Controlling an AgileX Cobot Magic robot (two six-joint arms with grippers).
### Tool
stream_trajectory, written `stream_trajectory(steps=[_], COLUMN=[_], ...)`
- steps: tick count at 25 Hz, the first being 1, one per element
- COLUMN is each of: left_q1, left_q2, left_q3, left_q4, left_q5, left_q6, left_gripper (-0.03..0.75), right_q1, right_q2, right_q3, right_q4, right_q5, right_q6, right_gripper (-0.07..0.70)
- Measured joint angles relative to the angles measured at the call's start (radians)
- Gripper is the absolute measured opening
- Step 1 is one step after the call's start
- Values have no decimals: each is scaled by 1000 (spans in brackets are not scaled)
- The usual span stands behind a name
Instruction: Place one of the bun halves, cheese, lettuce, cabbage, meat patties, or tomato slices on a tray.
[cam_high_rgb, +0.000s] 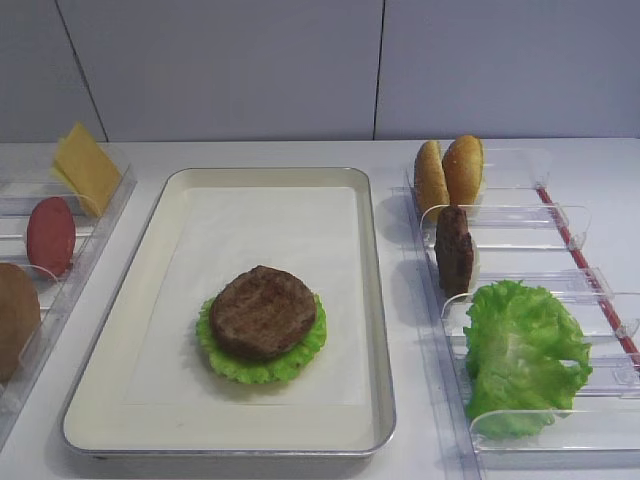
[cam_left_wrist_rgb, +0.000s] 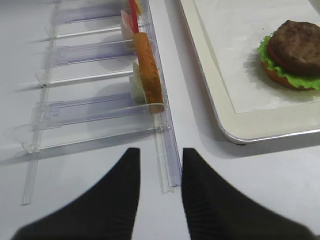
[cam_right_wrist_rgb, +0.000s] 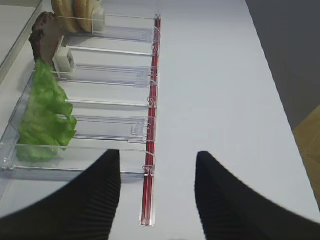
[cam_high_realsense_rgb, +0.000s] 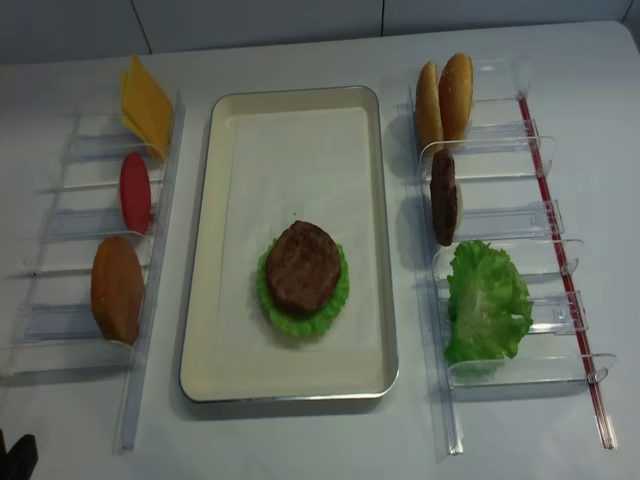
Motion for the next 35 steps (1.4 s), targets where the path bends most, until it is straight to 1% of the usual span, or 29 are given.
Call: stream_trajectory(steps=[35], left_q1=[0], left_q2=[0], left_q3=[0], left_q4=[0], left_q5=[0], left_q6=[0], left_gripper=[221], right_q1=[0], right_q2=[0], right_q3=[0], right_q4=[0], right_q5=[0], right_q6=[0], right_gripper=[344])
